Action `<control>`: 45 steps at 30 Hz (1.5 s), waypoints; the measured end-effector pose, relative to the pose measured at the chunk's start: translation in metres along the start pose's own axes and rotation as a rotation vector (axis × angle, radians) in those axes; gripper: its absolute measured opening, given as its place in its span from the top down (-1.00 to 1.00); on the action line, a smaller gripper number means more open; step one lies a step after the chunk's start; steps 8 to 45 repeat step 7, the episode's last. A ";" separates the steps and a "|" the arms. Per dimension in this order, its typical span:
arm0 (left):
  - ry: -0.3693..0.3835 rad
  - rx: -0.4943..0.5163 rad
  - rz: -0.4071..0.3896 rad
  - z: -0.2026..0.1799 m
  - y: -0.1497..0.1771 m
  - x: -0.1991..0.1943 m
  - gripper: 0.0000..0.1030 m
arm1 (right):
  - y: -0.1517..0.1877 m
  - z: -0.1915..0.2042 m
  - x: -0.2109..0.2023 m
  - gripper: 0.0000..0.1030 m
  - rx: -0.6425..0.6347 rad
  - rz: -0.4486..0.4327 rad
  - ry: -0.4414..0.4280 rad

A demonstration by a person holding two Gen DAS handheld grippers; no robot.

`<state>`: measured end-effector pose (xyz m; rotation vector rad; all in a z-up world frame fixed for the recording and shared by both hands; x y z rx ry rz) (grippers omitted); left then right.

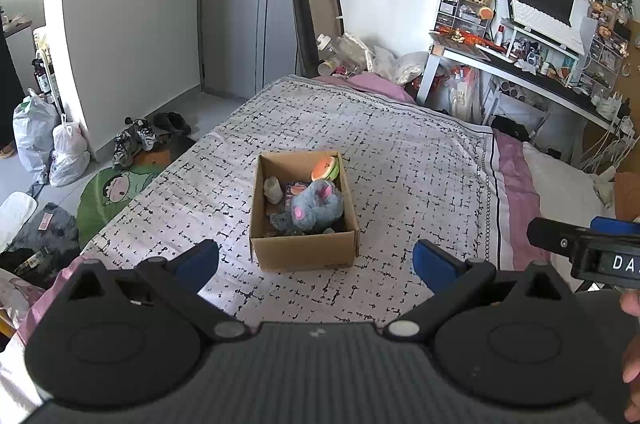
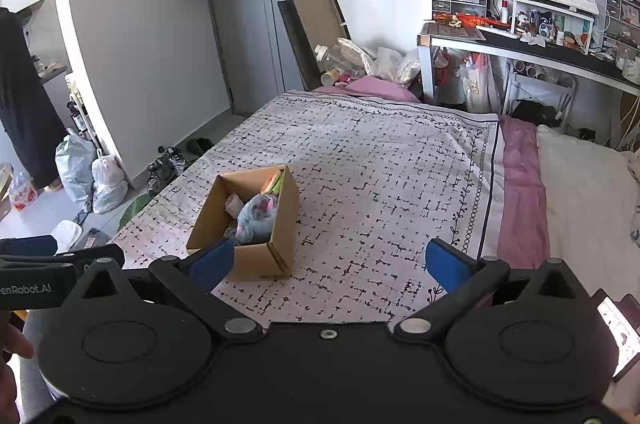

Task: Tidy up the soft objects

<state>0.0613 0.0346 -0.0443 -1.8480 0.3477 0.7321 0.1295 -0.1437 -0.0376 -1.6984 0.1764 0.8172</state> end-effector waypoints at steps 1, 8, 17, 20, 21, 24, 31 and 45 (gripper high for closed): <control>0.001 -0.001 -0.001 0.000 0.000 0.000 -0.99 | 0.000 0.000 0.001 -1.00 0.000 0.002 0.001; 0.001 -0.003 -0.001 0.001 -0.002 0.003 -0.99 | 0.002 0.000 0.006 -1.00 0.005 0.014 0.010; 0.001 -0.003 -0.001 0.001 -0.002 0.003 -0.99 | 0.002 0.000 0.006 -1.00 0.005 0.014 0.010; 0.001 -0.003 -0.001 0.001 -0.002 0.003 -0.99 | 0.002 0.000 0.006 -1.00 0.005 0.014 0.010; 0.001 -0.003 -0.001 0.001 -0.002 0.003 -0.99 | 0.002 0.000 0.006 -1.00 0.005 0.014 0.010; 0.001 -0.003 -0.001 0.001 -0.002 0.003 -0.99 | 0.002 0.000 0.006 -1.00 0.005 0.014 0.010; 0.001 -0.003 -0.001 0.001 -0.002 0.003 -0.99 | 0.002 0.000 0.006 -1.00 0.005 0.014 0.010; 0.001 -0.003 -0.001 0.001 -0.002 0.003 -0.99 | 0.002 0.000 0.006 -1.00 0.005 0.014 0.010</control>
Point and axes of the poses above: each gripper's, at about its wrist camera, not at the fingertips, and x roughly the way its jaws point, z to its left, y to its underside, the point moved 10 cm from there along x, roughly the way its jaws point, and after that the axes turned 12 degrees about -x, right-handed, at the moved point
